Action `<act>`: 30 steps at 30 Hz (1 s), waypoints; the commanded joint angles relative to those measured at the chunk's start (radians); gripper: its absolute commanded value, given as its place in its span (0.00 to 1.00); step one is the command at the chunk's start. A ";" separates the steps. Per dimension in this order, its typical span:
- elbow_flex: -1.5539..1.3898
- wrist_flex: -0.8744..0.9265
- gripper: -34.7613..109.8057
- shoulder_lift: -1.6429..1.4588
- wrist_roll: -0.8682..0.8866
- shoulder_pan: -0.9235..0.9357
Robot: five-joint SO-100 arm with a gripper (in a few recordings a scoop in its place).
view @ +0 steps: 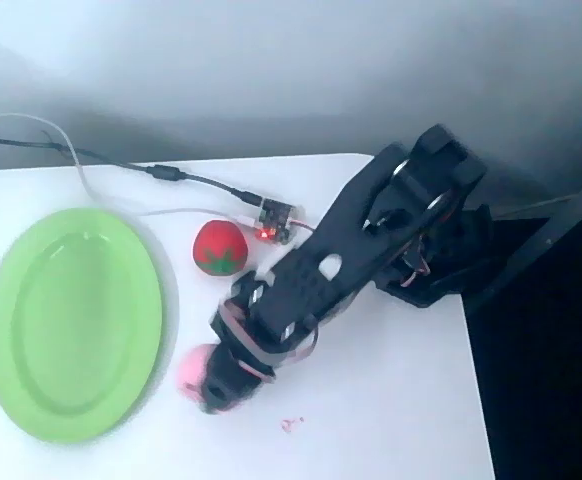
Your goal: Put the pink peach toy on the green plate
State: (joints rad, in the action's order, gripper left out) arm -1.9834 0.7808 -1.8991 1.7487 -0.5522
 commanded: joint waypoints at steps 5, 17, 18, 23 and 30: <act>0.273 -0.078 0.24 -0.161 -0.259 0.345; 0.603 -0.169 0.24 0.680 -0.192 0.308; 0.647 -0.175 0.24 0.726 -0.179 0.304; 0.730 -0.207 0.43 0.793 -0.106 0.322; 0.752 -0.207 0.72 0.723 -0.037 0.354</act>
State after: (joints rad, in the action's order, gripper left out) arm -1.2425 0.5645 -1.1167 1.6797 -0.2025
